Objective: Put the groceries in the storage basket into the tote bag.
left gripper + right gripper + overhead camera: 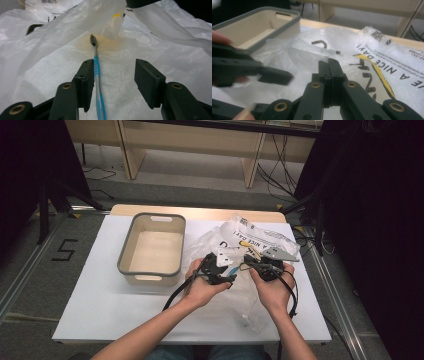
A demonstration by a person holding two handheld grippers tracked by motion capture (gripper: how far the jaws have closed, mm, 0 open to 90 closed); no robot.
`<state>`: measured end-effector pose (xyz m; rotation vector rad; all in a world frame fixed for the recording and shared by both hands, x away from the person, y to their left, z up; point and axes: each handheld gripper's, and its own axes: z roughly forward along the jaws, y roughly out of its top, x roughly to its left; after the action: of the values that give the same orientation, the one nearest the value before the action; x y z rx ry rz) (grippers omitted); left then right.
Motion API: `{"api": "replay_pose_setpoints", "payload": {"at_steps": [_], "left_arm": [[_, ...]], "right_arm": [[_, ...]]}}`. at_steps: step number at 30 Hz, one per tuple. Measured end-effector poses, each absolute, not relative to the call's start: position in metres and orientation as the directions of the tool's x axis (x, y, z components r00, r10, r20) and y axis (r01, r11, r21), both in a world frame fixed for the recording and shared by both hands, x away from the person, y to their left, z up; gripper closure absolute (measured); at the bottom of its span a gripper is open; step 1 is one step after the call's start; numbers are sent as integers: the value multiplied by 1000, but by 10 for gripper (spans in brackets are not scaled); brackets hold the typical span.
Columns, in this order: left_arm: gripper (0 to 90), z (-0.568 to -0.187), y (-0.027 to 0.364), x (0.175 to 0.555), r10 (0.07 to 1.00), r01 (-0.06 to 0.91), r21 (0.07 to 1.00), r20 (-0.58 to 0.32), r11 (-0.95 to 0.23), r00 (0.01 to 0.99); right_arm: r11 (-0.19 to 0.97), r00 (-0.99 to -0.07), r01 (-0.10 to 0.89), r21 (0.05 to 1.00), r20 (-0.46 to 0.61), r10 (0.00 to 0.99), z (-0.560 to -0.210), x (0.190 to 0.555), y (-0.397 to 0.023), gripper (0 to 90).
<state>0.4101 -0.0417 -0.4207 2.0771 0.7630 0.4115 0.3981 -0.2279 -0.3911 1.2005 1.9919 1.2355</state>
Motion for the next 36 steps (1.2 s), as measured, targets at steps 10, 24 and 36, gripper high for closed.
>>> {"api": "replay_pose_setpoints", "payload": {"at_steps": [10, 24, 36], "left_arm": [[493, -406, 15, 380, 679, 361, 830, 30, -426, 734], [666, -423, 42, 397, 773, 455, 802, 13, -386, 634], [594, -436, 42, 386, 754, 477, 759, 28, -443, 656]], "right_arm": [[296, -550, 526, 797, 54, 833, -409, 390, -234, 900], [492, -659, 645, 585, 99, 746, -452, 389, -221, 900], [356, -581, 616, 703, 100, 807, -423, 376, -248, 661]]}}
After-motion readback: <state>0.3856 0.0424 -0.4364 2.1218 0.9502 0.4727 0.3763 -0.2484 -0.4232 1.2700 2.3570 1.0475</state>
